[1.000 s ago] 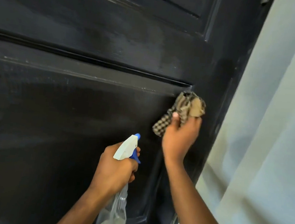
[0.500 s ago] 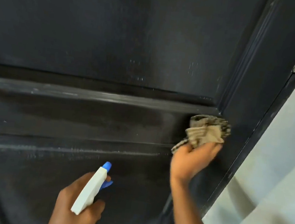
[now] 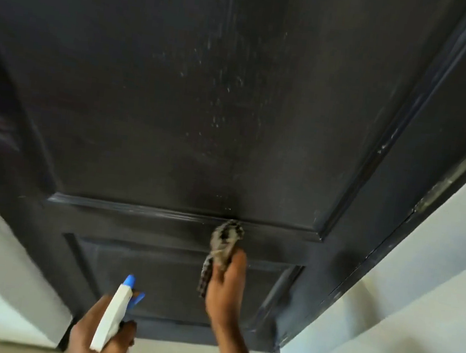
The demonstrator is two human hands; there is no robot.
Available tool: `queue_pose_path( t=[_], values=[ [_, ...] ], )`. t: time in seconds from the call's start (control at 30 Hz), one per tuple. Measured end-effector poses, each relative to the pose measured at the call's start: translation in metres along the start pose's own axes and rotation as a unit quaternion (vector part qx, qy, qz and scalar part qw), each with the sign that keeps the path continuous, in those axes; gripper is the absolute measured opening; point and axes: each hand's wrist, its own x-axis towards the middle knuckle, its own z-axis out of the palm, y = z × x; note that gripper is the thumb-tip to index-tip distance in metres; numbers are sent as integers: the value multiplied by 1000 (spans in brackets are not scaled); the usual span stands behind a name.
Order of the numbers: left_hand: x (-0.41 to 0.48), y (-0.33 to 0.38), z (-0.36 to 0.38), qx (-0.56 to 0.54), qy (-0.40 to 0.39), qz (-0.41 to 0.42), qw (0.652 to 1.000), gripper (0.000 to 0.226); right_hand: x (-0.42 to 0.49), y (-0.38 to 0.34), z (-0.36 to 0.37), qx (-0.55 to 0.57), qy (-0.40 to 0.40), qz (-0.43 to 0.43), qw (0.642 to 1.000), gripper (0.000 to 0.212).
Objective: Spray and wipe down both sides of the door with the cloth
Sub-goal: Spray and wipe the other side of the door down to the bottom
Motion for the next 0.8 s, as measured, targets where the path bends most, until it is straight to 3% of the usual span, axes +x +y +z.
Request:
queue_pose_path(
  t=[0.03, 0.13, 0.23, 0.5, 0.73, 0.8],
  values=[
    [-4, 46, -5, 13, -2, 29, 1000, 66, -6, -14, -12, 42, -1, 43, 998, 43],
    [-12, 105, -27, 28, -4, 13, 1000, 56, -9, -55, -36, 122, -10, 176, 977, 38],
    [-20, 157, -40, 48, 24, 9, 999, 41, -18, -101, -49, 166, -31, 237, 957, 43],
    [-13, 226, -67, 49, 95, 7, 994, 36, -14, -171, -25, 243, -62, 260, 932, 40],
    [10, 228, -137, 11, 98, 23, 995, 44, -34, -218, 46, 249, -78, 212, 942, 40],
    [24, 223, -171, 14, 89, 31, 995, 36, -45, -236, 81, 253, -75, 195, 945, 42]
  ],
)
